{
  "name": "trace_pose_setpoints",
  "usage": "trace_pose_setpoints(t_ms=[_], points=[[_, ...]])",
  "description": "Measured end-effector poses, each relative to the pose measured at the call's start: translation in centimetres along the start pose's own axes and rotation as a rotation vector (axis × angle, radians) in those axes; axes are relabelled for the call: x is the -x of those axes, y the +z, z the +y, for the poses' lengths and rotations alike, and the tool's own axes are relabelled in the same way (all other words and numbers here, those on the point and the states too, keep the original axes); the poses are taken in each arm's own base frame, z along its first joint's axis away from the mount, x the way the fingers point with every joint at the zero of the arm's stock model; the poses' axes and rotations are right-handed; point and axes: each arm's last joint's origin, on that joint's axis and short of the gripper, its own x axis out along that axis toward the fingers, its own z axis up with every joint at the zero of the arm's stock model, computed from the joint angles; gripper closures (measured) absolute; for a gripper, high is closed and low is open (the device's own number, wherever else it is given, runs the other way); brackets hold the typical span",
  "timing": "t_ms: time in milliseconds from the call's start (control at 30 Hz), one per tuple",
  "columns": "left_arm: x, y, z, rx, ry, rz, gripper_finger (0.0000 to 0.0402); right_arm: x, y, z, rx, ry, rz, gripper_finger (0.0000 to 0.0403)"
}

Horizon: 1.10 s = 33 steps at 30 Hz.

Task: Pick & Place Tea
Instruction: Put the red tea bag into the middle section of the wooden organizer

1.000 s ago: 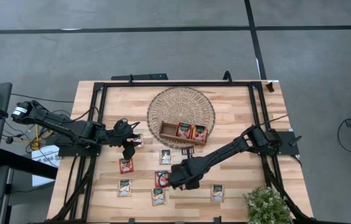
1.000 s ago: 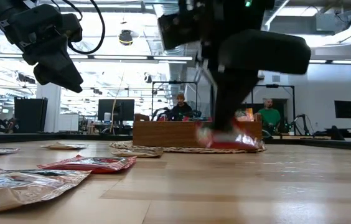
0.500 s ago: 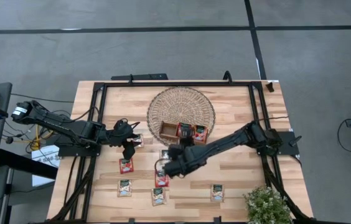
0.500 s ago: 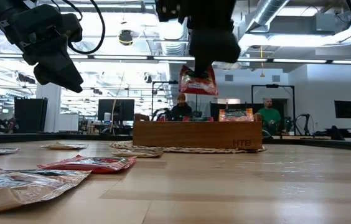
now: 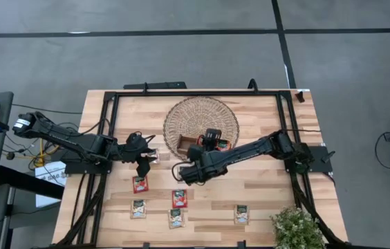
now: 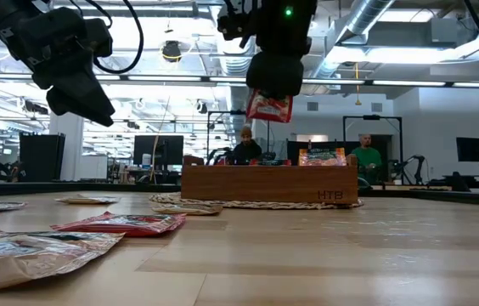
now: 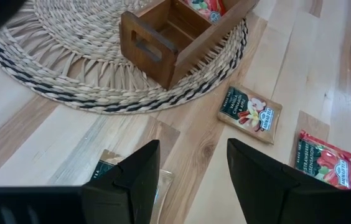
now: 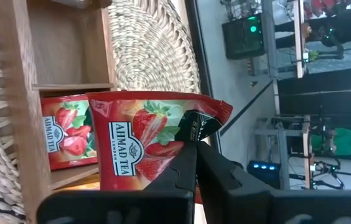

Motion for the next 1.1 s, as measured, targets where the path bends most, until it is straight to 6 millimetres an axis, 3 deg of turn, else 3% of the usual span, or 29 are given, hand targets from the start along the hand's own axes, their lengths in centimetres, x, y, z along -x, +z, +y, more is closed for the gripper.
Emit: trace_pose_setpoints(t_ms=[433, 767, 1100], points=[[0.0, 0.1, 0.1, 0.001, 0.024, -0.019, 0.0223, -0.6, 0.4, 0.6, -0.037, 0.033, 0.0, 0.0403], [0.0, 0.1, 0.1, 0.001, 0.024, -0.019, 0.0223, -3.8, -1.0, 2.6, 0.022, 0.027, 0.086, 0.0403], [0.0, 0.1, 0.1, 0.001, 0.024, -0.019, 0.0223, -4.0, -0.5, 2.9, -0.029, 0.047, 0.054, 0.0403]])
